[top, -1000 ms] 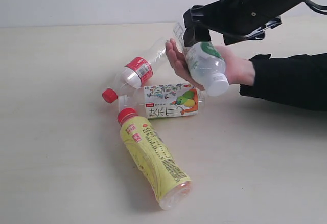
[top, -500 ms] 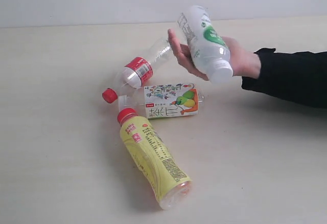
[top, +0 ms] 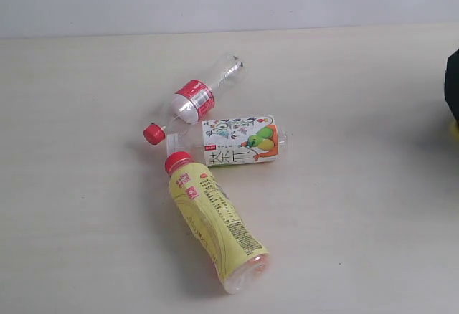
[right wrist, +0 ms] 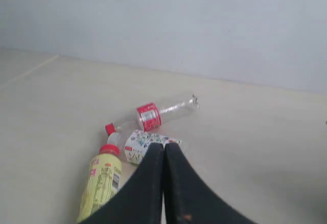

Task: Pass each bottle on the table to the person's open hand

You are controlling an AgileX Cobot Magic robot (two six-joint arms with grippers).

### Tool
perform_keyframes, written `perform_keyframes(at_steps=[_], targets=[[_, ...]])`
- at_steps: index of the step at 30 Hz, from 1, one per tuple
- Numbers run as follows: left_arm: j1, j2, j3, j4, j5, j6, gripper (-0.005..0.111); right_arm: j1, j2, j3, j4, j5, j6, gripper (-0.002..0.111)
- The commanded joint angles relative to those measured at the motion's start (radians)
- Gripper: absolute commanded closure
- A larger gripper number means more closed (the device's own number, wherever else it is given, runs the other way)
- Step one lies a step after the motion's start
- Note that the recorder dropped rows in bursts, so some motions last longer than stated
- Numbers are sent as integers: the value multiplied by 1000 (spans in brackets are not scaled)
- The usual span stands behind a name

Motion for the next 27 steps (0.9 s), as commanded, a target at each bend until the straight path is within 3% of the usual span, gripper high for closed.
perform_keyframes(at_steps=[1, 11, 27], targets=[[4, -7, 1, 4, 2, 4, 107, 3, -30, 24, -7, 110, -2, 108], [4, -7, 1, 4, 2, 4, 107, 3, -215, 126, -9, 48, -116, 108], [4, -7, 1, 4, 2, 4, 107, 3, -215, 122, 4, 60, -126, 108]])
